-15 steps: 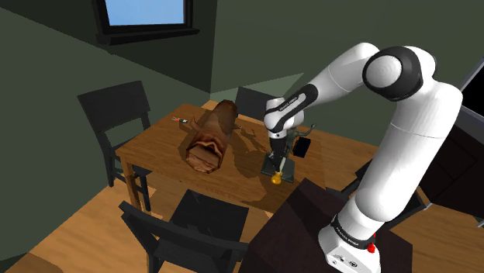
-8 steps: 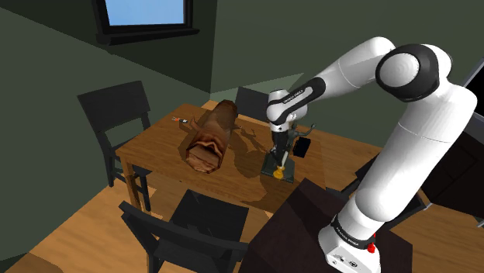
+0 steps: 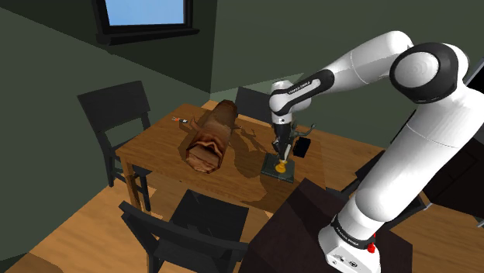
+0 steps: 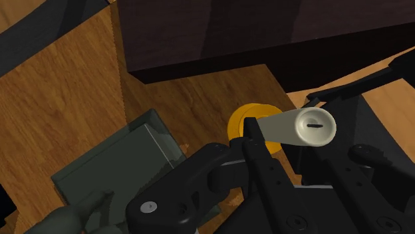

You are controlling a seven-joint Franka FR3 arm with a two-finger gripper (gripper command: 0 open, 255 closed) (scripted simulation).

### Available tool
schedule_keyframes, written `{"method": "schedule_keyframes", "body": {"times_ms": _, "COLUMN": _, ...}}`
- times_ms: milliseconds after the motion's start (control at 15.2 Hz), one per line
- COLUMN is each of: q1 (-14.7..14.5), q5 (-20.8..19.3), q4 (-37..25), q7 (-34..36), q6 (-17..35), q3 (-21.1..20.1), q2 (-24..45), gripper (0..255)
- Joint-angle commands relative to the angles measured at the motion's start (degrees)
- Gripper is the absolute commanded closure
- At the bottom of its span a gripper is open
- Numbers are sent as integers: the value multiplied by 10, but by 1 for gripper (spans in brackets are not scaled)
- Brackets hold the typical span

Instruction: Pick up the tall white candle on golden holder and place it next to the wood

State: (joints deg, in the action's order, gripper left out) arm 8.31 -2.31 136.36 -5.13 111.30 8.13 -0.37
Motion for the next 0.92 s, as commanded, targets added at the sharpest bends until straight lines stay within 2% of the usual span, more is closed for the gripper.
{"method": "schedule_keyframes", "body": {"times_ms": 0, "q1": 0, "q5": -1, "q4": -5, "q7": 1, "q6": -17, "q3": 0, "q2": -11, "gripper": 255}}
{"method": "schedule_keyframes", "body": {"times_ms": 858, "q1": -1, "q5": -6, "q4": -51, "q7": 4, "q6": -120, "q3": -2, "q2": -69, "gripper": 255}}
